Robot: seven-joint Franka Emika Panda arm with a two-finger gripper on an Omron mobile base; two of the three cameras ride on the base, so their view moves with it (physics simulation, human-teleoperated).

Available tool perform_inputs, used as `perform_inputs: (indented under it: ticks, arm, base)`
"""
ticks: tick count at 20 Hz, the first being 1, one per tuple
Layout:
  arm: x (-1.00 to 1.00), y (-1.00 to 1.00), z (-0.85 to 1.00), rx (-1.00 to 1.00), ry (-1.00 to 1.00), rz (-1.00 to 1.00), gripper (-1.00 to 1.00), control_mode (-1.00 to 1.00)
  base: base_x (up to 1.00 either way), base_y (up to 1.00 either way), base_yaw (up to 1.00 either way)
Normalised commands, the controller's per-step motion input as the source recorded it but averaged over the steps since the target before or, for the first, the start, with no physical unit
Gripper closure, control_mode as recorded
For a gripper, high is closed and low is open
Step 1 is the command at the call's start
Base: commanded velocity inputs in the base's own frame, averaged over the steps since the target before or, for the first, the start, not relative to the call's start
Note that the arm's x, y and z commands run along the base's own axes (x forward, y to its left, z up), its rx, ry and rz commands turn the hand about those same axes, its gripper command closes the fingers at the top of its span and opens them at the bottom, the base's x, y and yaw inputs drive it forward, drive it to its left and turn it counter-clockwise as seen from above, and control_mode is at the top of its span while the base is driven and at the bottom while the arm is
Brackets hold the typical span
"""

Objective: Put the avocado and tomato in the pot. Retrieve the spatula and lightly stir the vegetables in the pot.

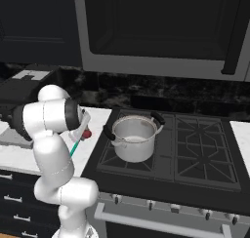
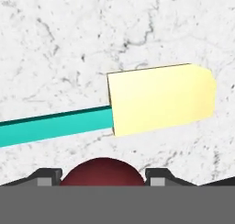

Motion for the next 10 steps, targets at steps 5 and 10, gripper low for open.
perform_inputs:
  ticks: [5, 10]
  arm:
    - [-0.65, 0.00, 0.62, 0.00, -0.15, 0.00, 1.00, -1.00]
    - [-0.62, 0.00, 0.94, 0.07, -0.10, -0.03, 1.00, -1.00]
  base:
    - [0.00, 0.00, 0.00]
    - [0.00, 0.00, 0.00]
